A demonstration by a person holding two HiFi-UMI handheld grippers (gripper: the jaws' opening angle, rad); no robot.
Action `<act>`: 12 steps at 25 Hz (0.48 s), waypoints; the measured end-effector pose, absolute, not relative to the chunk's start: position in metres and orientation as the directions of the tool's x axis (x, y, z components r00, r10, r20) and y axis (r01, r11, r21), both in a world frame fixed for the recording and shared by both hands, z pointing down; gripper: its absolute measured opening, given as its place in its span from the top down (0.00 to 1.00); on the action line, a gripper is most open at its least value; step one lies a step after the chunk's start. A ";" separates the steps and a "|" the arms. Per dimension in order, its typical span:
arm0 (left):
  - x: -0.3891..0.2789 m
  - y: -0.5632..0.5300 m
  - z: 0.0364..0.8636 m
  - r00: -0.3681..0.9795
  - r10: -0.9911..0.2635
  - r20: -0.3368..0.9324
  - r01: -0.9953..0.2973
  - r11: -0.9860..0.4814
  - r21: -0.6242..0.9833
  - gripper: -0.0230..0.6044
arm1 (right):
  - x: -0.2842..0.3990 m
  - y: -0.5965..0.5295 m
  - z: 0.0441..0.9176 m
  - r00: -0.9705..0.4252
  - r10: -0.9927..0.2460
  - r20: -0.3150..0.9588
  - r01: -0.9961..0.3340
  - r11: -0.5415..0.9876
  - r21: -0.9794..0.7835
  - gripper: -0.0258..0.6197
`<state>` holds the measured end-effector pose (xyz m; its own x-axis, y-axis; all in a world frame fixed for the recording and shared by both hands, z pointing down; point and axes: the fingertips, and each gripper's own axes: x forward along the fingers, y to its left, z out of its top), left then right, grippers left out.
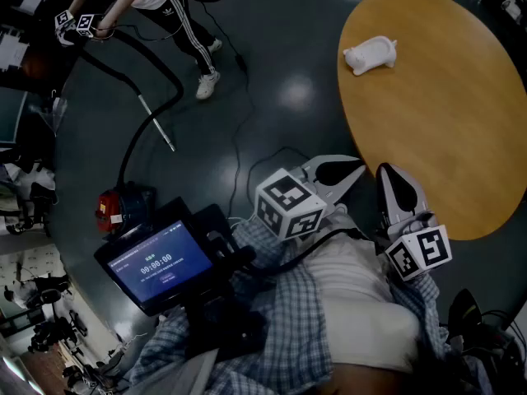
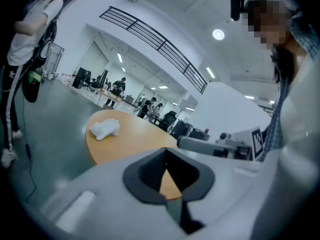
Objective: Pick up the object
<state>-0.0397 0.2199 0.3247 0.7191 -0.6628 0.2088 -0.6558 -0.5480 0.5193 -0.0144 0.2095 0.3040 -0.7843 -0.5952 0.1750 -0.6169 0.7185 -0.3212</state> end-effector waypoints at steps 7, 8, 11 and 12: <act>-0.040 0.220 0.324 0.725 -0.658 0.204 -0.651 -0.557 0.515 0.96 | -0.013 0.208 0.305 -0.774 -0.610 0.169 -0.629 0.711 -0.315 0.95; -0.041 0.220 0.324 0.723 -0.660 0.203 -0.652 -0.556 0.515 0.96 | -0.013 0.209 0.305 -0.775 -0.609 0.167 -0.628 0.712 -0.315 0.95; -0.032 0.220 0.326 0.721 -0.663 0.201 -0.655 -0.558 0.510 0.96 | -0.003 0.210 0.307 -0.772 -0.616 0.156 -0.630 0.709 -0.318 0.95; -0.024 0.220 0.329 0.721 -0.663 0.201 -0.656 -0.559 0.507 0.96 | 0.006 0.210 0.308 -0.769 -0.622 0.150 -0.633 0.706 -0.319 0.95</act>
<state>-0.0237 0.2203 0.3286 0.7212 -0.6629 0.2010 -0.6555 -0.5593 0.5074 0.0063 0.2103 0.3083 -0.7688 -0.6216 0.1501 -0.6327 0.7057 -0.3189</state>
